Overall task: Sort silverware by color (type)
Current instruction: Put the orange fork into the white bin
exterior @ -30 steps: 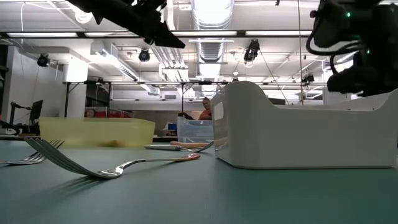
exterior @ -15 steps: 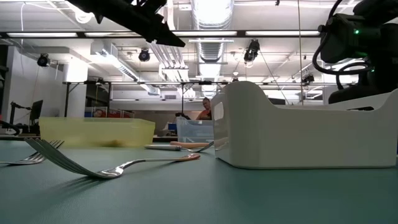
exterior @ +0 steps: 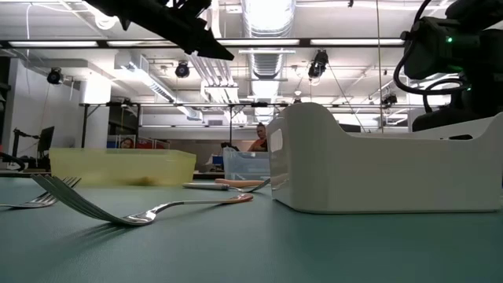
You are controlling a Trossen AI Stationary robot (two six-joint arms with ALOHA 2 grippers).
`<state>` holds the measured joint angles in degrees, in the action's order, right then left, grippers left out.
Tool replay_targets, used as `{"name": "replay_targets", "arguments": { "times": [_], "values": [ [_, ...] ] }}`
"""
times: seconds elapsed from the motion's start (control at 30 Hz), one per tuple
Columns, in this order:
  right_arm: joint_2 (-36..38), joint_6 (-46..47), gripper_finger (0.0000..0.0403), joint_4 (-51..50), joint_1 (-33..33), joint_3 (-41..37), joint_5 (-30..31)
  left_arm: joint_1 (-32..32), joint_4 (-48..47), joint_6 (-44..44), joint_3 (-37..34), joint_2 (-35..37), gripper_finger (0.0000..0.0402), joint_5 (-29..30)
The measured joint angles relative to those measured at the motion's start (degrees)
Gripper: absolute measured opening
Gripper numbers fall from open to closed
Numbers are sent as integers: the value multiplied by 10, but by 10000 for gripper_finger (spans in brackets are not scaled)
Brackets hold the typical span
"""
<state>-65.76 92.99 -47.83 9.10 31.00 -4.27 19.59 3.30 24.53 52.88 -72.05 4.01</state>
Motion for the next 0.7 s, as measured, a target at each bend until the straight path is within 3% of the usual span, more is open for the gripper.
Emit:
{"name": "replay_targets", "arguments": {
  "times": [0.43, 0.7],
  "values": [
    [4, 0, 123, -38, 0, 7, -6, 0, -8, -2, 0, -1, 0, 0],
    [3, -12, 110, -8, 0, -15, 17, 0, -9, -2, -1, -2, 0, 0]
  ]
}}
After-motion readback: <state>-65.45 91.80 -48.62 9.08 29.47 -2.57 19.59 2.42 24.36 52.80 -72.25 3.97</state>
